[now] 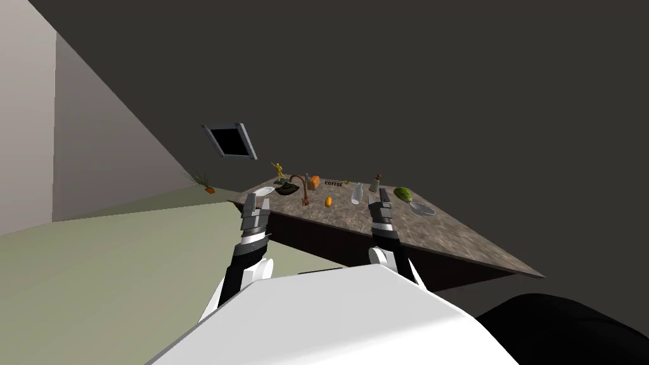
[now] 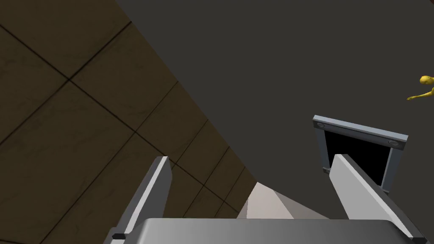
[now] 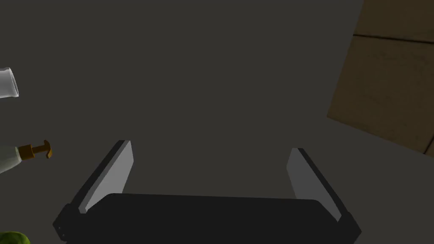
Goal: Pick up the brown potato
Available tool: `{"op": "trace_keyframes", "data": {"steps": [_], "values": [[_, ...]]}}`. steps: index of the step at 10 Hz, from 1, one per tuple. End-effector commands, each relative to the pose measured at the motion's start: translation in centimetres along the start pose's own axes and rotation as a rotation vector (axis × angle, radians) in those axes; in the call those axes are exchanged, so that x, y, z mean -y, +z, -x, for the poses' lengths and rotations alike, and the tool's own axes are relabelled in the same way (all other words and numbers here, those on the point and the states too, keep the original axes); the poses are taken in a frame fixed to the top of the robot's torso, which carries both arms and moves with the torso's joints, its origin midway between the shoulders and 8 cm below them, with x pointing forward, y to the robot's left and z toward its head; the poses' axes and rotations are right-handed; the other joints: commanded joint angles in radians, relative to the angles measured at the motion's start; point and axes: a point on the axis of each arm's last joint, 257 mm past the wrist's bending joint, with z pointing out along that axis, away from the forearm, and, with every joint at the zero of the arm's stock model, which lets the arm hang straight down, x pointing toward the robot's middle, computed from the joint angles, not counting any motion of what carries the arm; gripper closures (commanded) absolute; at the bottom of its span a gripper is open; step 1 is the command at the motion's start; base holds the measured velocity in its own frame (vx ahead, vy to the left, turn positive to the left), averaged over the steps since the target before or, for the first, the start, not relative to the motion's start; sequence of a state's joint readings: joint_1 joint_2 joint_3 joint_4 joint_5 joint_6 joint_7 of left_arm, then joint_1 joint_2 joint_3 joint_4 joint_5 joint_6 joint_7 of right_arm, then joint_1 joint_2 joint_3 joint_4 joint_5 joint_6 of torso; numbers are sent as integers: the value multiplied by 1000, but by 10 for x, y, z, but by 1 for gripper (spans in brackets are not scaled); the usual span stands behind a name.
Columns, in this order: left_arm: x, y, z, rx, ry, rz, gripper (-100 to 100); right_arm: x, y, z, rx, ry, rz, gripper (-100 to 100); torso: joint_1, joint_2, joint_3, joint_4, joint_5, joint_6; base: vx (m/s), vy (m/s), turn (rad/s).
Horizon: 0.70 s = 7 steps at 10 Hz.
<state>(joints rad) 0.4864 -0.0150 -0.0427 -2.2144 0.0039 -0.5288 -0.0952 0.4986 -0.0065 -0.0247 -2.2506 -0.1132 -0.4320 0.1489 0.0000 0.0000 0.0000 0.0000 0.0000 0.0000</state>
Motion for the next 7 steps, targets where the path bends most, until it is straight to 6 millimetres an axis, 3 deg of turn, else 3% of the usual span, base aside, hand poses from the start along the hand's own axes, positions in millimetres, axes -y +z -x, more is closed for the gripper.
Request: {"op": "trace_keyframes", "data": {"steps": [1, 7], "values": [[0, 0, 0, 0, 0, 0, 0, 6, -7, 3, -44, -118, -9, -100, 0, 0, 0, 0, 0, 0, 0, 50, 74], [0, 0, 0, 0, 0, 0, 0, 32, -38, 23, -212, -550, -46, -100, 7, -1, -1, 0, 2, 0, 15, 109, 133]]}}
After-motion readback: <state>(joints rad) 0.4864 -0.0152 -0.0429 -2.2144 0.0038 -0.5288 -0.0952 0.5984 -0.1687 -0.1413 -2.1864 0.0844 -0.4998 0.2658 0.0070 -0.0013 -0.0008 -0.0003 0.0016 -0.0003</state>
